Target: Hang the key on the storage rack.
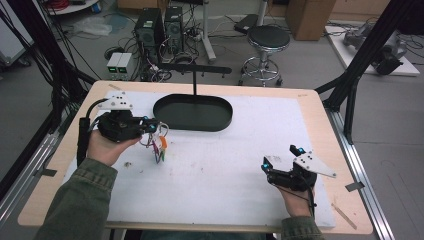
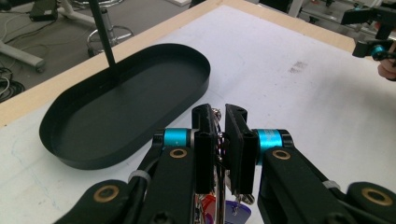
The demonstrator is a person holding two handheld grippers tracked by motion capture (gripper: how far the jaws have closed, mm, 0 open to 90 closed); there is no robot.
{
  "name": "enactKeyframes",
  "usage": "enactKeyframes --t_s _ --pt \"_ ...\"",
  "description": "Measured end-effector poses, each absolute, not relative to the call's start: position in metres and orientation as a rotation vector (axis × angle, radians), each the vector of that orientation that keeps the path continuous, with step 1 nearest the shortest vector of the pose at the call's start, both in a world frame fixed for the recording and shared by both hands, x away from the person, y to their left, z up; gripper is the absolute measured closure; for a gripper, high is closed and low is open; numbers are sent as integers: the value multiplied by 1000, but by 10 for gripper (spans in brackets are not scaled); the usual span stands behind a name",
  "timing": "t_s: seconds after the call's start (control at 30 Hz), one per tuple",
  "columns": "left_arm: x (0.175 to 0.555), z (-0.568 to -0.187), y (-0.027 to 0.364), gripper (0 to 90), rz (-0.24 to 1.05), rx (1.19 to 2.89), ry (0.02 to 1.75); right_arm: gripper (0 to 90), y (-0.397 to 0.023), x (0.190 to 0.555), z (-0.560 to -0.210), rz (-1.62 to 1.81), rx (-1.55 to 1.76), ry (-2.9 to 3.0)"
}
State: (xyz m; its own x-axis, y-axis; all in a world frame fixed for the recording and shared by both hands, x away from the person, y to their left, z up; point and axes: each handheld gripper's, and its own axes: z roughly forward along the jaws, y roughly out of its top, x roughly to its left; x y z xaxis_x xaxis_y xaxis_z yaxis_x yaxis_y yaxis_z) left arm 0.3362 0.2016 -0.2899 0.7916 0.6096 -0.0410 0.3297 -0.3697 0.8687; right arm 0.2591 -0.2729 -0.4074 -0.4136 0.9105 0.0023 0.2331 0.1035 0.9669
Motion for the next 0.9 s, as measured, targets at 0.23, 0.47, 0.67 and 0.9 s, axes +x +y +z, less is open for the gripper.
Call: enactKeyframes --t_s 0.23,0.47,0.67,0.9 --pt "347 -285 201 820 348 1972 718 5 -273 259 -407 1341 1118 1744" --pt "359 -273 202 820 359 1975 722 5 -273 259 -408 1340 1117 1744" --pt "364 -266 199 820 362 1975 718 5 -273 259 -408 1337 1116 1742" --pt "378 -259 191 820 354 1990 713 5 -272 259 -408 1338 1121 1749"
